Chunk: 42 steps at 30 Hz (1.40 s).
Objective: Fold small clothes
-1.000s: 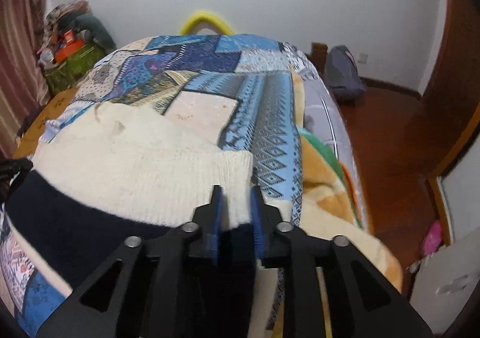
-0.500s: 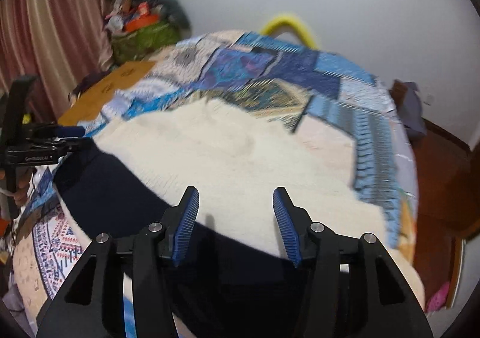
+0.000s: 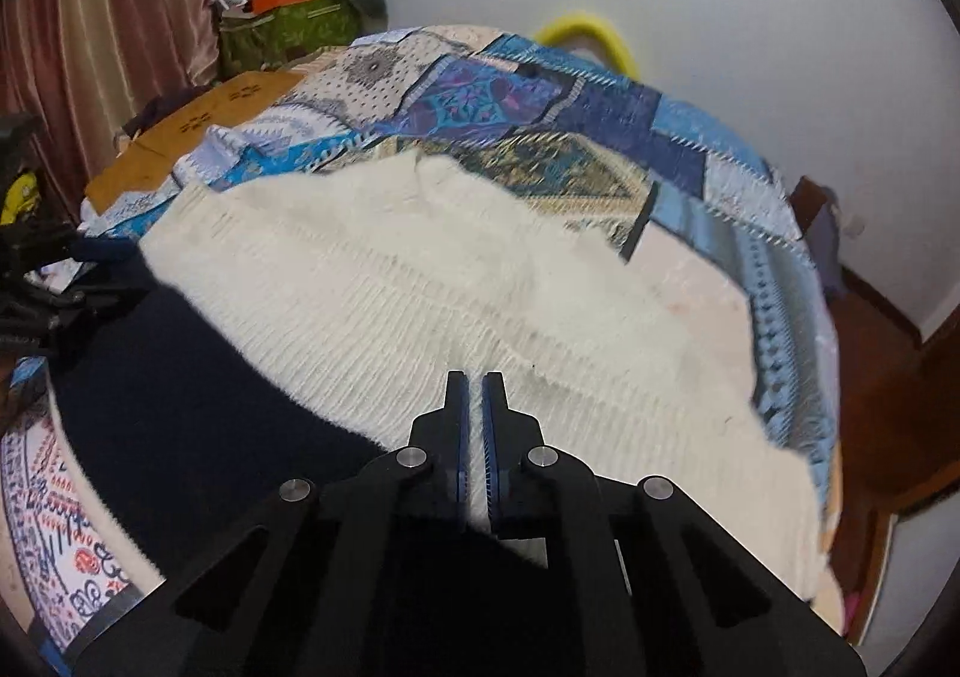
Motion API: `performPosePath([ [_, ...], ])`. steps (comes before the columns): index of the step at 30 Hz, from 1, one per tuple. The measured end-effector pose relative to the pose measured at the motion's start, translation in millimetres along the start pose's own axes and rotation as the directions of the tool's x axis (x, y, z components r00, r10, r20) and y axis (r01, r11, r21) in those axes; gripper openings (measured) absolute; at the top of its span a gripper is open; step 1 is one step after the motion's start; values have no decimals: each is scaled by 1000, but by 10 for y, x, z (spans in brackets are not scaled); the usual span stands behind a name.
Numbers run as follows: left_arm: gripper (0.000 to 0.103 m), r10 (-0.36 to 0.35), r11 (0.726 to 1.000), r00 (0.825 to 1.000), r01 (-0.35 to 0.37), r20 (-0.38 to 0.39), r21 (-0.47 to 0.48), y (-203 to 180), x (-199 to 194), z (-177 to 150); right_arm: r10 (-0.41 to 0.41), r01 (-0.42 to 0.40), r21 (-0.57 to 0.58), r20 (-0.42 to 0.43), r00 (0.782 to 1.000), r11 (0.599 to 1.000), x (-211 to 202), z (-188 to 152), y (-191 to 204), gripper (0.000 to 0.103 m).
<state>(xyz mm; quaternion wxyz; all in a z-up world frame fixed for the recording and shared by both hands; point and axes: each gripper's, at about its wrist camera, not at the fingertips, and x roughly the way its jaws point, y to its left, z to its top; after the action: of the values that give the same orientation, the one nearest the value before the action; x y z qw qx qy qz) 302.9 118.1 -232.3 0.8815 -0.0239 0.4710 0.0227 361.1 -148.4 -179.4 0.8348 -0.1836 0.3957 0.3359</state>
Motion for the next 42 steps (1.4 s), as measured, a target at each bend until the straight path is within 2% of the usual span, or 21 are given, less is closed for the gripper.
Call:
performPosePath([
  [2,83,26,1000,1000,-26,5,-8,15,5,-19,-24,23,26,17,1000,999,-16,47,-68,4],
  [4,84,10,999,1000,-10,-5,-37,73,22,-35,-13,13,64,-2,1000,998,25,63,-119,4],
  [6,84,-13,997,1000,11,-16,-71,136,25,-45,22,-18,69,-64,998,997,117,30,-86,5],
  [8,84,-11,997,1000,9,-23,-81,175,5,-59,-2,4,42,-61,998,999,94,-10,-30,8],
  [10,84,21,997,1000,-23,-21,-72,188,-37,-95,-8,11,51,-59,998,999,11,-46,-24,18],
  [12,84,60,996,998,-61,-19,-58,212,-89,-147,9,-4,88,-52,999,996,-89,-113,-64,49],
  [14,84,89,995,996,-90,-18,-49,246,-131,-206,22,-17,105,-45,999,994,-167,-205,-90,56],
  [18,85,114,990,993,-116,-29,-83,415,-206,-369,-4,13,112,-79,997,994,-266,-474,-165,56],
  [25,87,98,973,994,-106,-50,-207,731,-358,-553,-41,60,239,-84,996,969,-598,-934,-516,56],
  [30,87,159,959,986,-167,-52,-230,769,-557,-580,-76,92,257,-71,995,962,-848,-1030,-530,56],
  [32,87,122,956,992,-129,-42,-263,767,-668,-602,-106,117,240,-59,993,964,-917,-1000,-473,56],
  [35,87,58,952,998,-61,-20,-301,702,-803,-627,-101,101,226,-12,995,969,-1020,-922,-371,57],
  [38,87,-14,949,1000,12,-4,-315,552,-890,-651,-84,73,211,43,996,975,-1081,-816,-219,64],
  [42,87,-110,949,994,98,-24,-300,256,-856,-693,-26,8,192,89,996,981,-1028,-695,-10,65],
])
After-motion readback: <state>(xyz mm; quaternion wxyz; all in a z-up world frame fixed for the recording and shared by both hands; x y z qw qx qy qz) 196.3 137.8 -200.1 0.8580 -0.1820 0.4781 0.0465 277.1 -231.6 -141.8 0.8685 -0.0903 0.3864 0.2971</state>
